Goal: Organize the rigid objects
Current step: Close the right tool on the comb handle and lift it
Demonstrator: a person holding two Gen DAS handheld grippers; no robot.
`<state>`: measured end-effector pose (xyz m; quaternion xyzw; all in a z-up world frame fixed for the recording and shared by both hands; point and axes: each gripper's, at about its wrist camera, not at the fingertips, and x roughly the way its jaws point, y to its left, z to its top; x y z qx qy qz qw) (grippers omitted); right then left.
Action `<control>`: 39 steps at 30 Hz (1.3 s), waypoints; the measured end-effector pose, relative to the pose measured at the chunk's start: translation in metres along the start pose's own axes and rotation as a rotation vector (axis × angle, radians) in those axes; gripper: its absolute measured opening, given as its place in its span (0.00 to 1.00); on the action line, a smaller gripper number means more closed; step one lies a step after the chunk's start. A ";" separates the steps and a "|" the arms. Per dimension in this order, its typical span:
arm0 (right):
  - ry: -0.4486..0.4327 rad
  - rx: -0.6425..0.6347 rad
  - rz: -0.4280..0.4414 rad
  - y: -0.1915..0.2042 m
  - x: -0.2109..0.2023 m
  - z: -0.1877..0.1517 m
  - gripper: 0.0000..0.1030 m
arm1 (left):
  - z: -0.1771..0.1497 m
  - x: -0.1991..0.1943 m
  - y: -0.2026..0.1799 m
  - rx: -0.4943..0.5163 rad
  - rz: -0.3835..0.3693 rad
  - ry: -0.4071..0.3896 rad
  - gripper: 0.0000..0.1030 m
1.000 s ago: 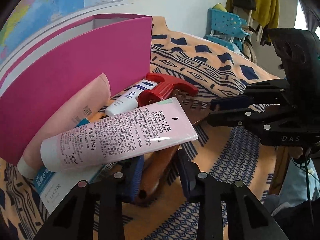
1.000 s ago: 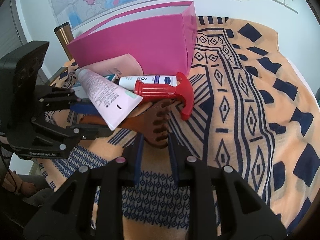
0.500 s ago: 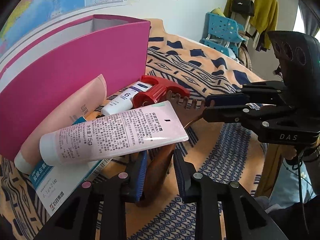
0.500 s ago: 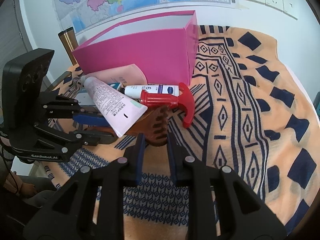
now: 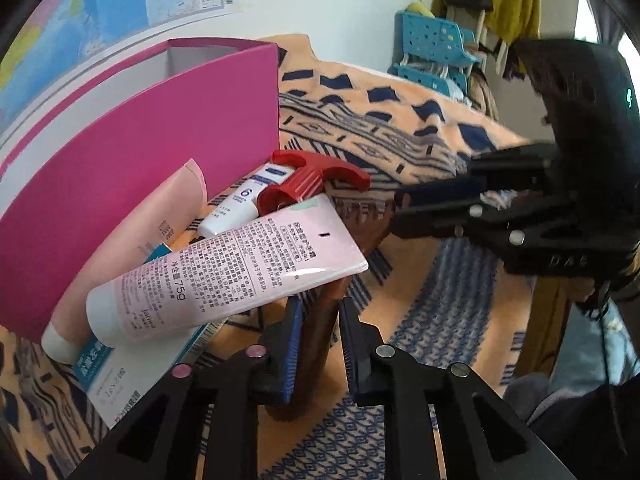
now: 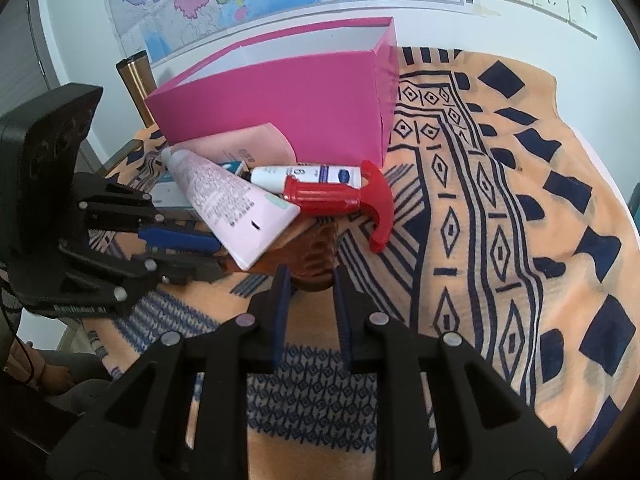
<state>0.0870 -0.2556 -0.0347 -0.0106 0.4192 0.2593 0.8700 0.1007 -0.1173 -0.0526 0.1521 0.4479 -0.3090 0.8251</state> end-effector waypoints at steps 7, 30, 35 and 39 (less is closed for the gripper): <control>-0.013 0.009 0.029 0.003 0.004 0.011 0.22 | -0.005 0.007 0.001 0.006 0.027 0.019 0.22; -0.088 0.012 0.018 0.005 -0.016 0.027 0.22 | 0.009 -0.022 -0.014 0.010 -0.045 -0.075 0.11; -0.123 -0.026 0.002 0.007 -0.030 0.043 0.22 | 0.026 -0.038 -0.013 0.023 -0.034 -0.124 0.11; -0.156 -0.081 -0.009 0.014 -0.039 0.066 0.21 | 0.045 -0.057 -0.002 0.021 -0.004 -0.174 0.01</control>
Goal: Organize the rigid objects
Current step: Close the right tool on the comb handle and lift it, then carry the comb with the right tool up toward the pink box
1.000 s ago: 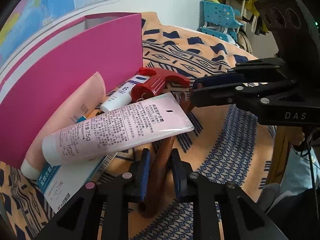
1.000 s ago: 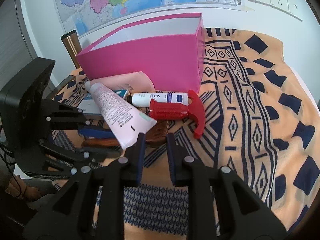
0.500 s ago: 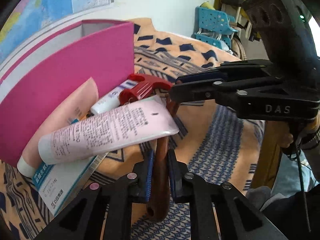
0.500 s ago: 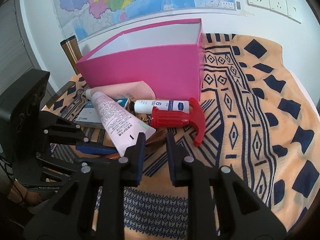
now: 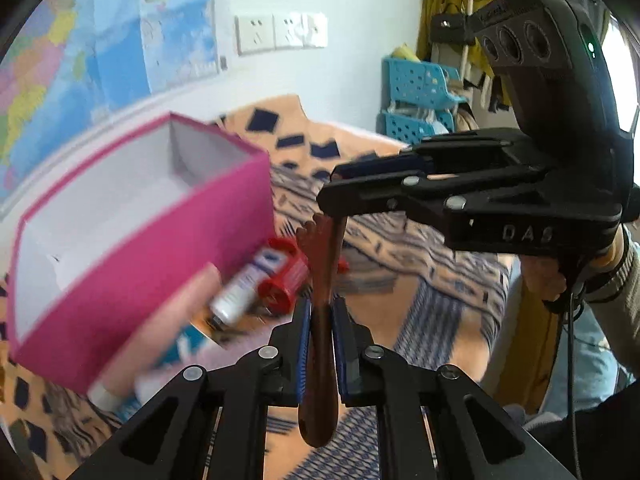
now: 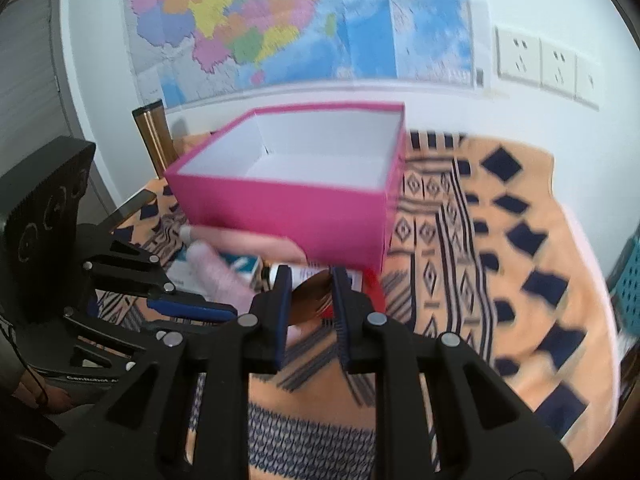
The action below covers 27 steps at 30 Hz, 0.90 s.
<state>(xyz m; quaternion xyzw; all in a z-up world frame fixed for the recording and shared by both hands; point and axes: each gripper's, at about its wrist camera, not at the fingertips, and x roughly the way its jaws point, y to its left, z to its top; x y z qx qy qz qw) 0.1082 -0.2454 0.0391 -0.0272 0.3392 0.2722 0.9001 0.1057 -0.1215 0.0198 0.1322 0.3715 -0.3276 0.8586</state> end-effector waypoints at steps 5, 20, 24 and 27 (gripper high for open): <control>-0.032 -0.061 0.003 0.010 0.007 0.031 0.11 | 0.028 -0.022 0.023 -0.012 0.039 -0.065 0.01; -0.028 -0.046 0.004 -0.003 0.025 0.067 0.14 | 0.016 0.006 0.045 -0.129 -0.017 -0.050 0.27; 0.006 -0.039 -0.101 -0.018 0.016 0.039 1.00 | 0.009 0.025 0.034 -0.141 -0.060 -0.025 0.87; 0.070 -0.025 -0.139 -0.028 0.024 0.014 1.00 | 0.010 0.039 0.031 -0.166 -0.070 0.012 0.87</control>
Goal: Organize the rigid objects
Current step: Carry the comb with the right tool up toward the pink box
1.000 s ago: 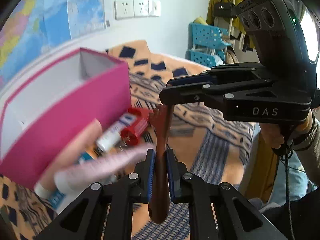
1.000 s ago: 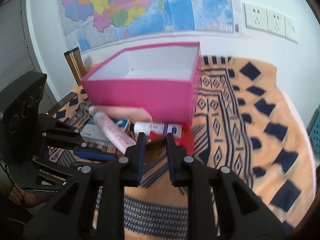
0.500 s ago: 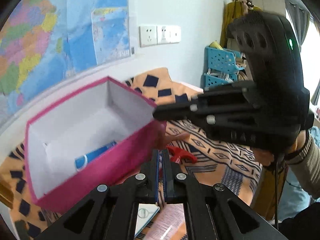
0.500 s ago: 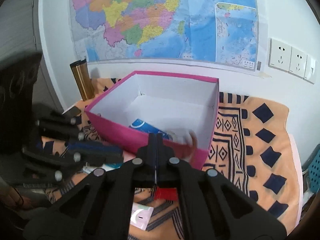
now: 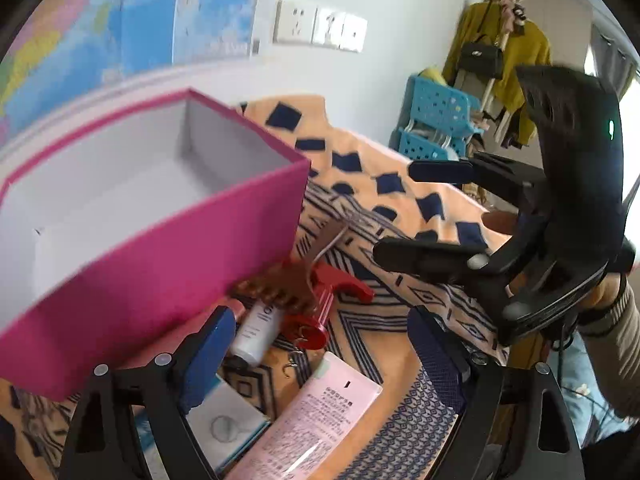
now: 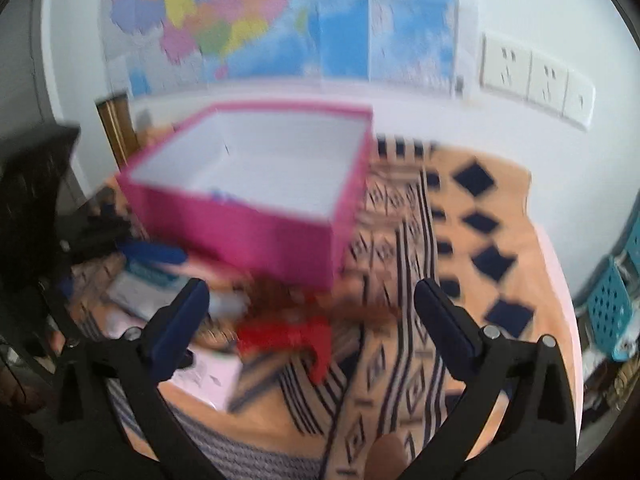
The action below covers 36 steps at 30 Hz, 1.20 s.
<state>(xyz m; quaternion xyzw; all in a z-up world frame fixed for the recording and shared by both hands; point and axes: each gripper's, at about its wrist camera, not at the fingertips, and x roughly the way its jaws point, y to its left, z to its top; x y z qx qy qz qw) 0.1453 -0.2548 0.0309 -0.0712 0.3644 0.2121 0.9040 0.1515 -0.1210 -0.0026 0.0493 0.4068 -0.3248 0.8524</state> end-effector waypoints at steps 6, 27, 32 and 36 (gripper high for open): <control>0.081 -0.026 -0.061 -0.014 0.024 -0.016 0.81 | -0.004 0.017 0.009 -0.105 -0.073 0.011 0.83; 0.176 -0.250 -0.031 -0.034 0.072 -0.023 0.69 | 0.016 0.063 0.020 -0.245 -0.101 0.084 0.84; 0.199 -0.300 0.024 -0.041 0.090 -0.020 0.69 | 0.021 0.068 0.020 -0.252 -0.058 0.083 0.84; 0.205 -0.305 0.061 -0.047 0.101 -0.019 0.65 | 0.024 0.073 0.017 -0.265 -0.061 0.088 0.84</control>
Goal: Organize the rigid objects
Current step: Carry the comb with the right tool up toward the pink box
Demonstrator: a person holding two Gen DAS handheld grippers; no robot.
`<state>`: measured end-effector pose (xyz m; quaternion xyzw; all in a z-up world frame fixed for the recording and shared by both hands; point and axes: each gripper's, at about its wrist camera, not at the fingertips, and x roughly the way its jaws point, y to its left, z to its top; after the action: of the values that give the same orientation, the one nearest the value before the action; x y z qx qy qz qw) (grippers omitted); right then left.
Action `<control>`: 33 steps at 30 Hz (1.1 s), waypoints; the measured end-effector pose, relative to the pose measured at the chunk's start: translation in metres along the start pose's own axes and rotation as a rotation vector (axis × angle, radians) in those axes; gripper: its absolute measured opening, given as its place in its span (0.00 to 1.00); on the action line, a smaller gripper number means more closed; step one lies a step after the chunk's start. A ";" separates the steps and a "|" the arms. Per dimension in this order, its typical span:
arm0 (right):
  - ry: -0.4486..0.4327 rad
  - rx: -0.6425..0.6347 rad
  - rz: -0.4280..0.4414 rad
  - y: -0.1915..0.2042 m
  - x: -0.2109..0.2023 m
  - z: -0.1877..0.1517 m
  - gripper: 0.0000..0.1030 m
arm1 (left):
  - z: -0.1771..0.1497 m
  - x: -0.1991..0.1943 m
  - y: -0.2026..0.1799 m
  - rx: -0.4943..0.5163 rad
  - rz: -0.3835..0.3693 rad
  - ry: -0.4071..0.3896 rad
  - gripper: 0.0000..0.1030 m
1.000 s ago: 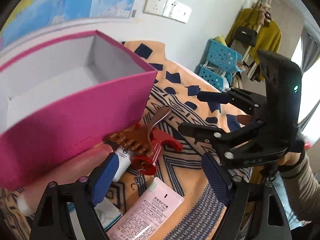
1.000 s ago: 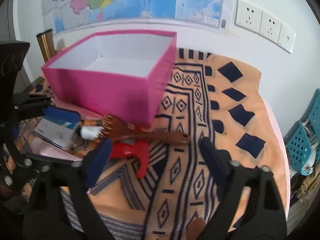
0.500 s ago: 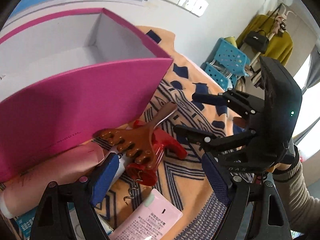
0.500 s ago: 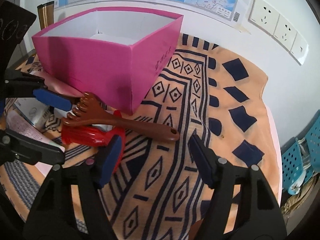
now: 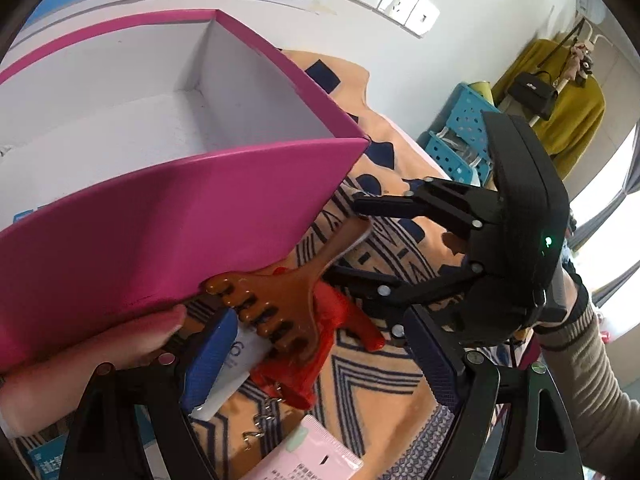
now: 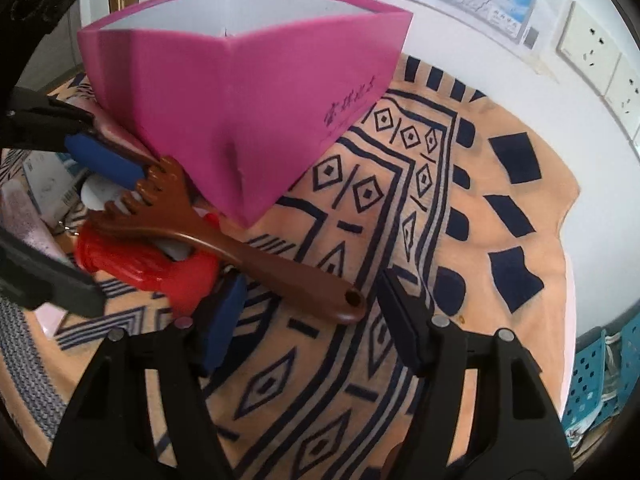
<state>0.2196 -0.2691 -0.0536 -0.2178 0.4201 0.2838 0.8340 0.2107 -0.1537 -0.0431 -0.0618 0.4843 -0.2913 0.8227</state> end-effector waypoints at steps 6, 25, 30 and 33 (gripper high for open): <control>-0.011 -0.074 -0.002 0.005 0.000 0.004 0.54 | 0.002 0.002 0.011 -0.077 -0.014 -0.027 0.71; -0.002 -0.307 0.051 0.027 -0.011 -0.001 0.22 | -0.005 0.018 0.022 -0.147 -0.040 -0.005 0.56; -0.017 -0.305 0.120 0.038 -0.023 -0.011 0.15 | -0.009 0.017 0.023 -0.151 -0.103 -0.033 0.56; -0.027 -0.305 0.132 0.043 -0.026 -0.014 0.14 | -0.008 0.015 0.022 -0.152 -0.126 -0.039 0.55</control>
<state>0.1710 -0.2532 -0.0454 -0.3099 0.3745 0.4015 0.7762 0.2182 -0.1423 -0.0672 -0.1601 0.4839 -0.3034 0.8051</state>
